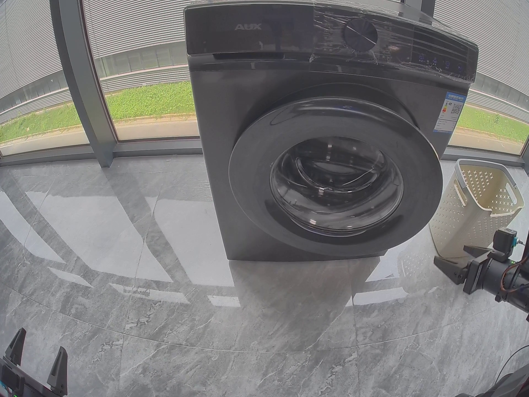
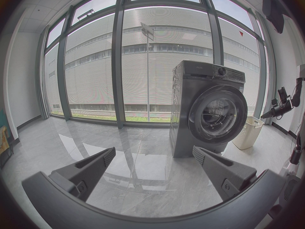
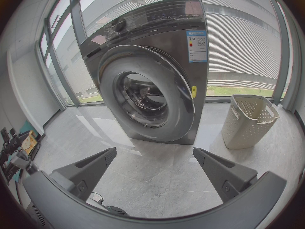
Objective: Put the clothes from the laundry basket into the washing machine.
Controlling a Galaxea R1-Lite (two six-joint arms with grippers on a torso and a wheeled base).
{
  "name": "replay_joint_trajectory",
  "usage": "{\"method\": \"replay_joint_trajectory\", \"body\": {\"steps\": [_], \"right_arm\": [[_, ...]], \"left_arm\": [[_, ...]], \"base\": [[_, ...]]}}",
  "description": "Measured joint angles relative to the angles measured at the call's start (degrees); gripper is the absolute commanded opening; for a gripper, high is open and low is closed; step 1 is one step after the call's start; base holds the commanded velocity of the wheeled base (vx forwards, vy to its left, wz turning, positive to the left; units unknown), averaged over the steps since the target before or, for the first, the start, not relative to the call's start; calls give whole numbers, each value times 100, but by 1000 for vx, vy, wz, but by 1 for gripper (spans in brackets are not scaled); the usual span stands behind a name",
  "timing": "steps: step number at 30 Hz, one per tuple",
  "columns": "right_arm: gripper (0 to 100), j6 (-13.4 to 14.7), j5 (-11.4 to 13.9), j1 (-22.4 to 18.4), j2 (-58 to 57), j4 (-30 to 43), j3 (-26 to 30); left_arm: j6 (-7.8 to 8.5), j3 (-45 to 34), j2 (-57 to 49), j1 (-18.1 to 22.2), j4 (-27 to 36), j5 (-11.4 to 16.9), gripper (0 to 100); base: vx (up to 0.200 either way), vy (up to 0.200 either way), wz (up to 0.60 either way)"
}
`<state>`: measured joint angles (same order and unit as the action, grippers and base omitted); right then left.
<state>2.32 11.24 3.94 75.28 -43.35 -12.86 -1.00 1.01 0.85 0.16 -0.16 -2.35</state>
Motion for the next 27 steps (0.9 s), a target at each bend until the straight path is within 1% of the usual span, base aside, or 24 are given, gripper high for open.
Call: {"method": "replay_joint_trajectory", "body": {"steps": [3,8,9,14,20,22,27], "right_arm": [[100,39,55,265,-108,-55,143],[100,77,66,494,-194,-83,178],[0,91,68,546,-207,-85,176],[0,305,74,892,-288,-77,182],[0,692,124,1576,-540,-27,247],[0,751,138,1740,-625,-38,267],[0,805,137,1847,-678,-82,179]], "left_arm": [[-6,0,2,0,0,0,100],[-11,0,2,0,0,0,100],[-11,0,2,0,0,0,100],[2,0,5,0,0,0,100],[40,0,5,2,2,0,100],[49,0,5,0,-2,1,100],[73,0,5,0,0,22,100]], "base": [[0,-200,0],[0,-200,0],[0,0,0],[0,0,0],[0,0,0],[200,0,0],[200,0,0]]}}
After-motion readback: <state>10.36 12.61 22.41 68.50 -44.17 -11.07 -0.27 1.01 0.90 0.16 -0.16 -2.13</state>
